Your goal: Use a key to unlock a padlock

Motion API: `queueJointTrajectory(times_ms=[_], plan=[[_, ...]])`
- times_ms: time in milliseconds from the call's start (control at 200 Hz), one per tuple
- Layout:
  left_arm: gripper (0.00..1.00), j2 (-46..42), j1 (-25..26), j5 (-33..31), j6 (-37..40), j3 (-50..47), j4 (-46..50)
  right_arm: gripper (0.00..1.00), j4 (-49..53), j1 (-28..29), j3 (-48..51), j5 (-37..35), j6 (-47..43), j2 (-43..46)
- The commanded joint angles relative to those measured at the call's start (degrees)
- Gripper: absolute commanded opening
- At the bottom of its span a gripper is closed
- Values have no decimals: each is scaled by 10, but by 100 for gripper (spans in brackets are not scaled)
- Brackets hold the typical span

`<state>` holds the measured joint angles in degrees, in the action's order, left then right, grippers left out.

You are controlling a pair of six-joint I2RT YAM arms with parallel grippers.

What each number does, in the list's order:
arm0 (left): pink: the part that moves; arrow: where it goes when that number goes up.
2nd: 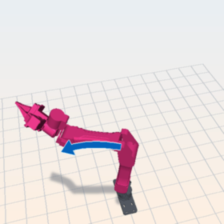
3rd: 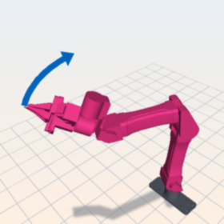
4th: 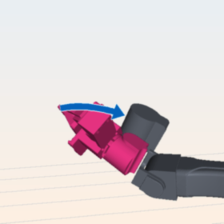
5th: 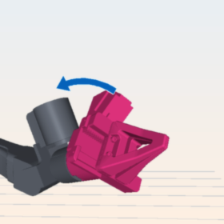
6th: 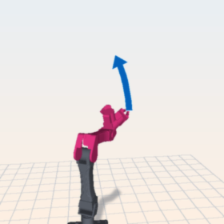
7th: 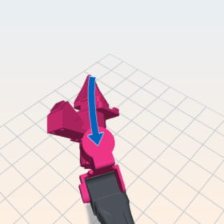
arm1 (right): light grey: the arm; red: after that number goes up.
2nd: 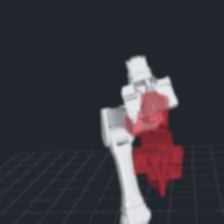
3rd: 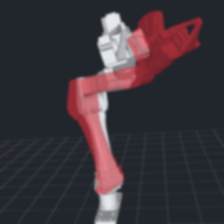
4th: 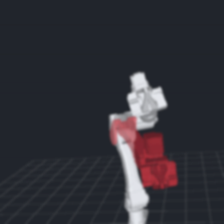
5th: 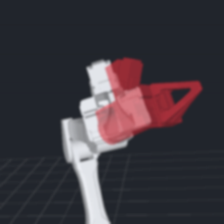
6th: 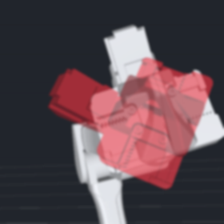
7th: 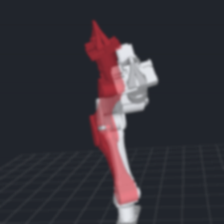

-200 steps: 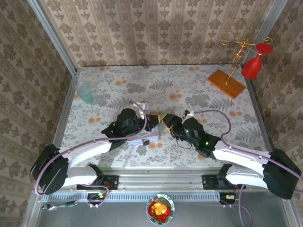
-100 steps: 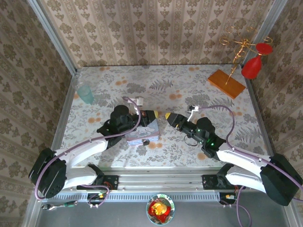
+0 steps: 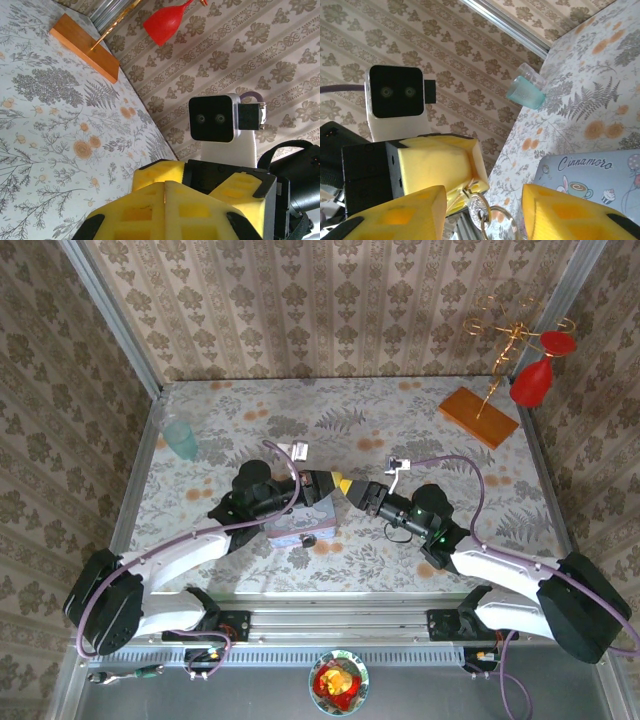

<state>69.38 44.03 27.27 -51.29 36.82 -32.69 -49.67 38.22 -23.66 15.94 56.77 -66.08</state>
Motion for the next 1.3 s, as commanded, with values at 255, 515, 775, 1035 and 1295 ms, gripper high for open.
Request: queueJointTrajectory(times_ms=[255,515,775,1035,1295], plan=[[0,13,-2,28,-2,30,-17,34,-27,1,-20,45,-5,-3],[0,15,-5,26,-10,28,-19,22,-32,2,-23,59,-2,-3],[0,14,-6,25,-1,30,-8,0,-22,2,-22,51,-5,8],[25,7,-6,24,64,65,112,0,38,2,-18,16,-16,39],[62,-35,-17,-236,176,134,517,0,312,3,-28,-127,-80,140]])
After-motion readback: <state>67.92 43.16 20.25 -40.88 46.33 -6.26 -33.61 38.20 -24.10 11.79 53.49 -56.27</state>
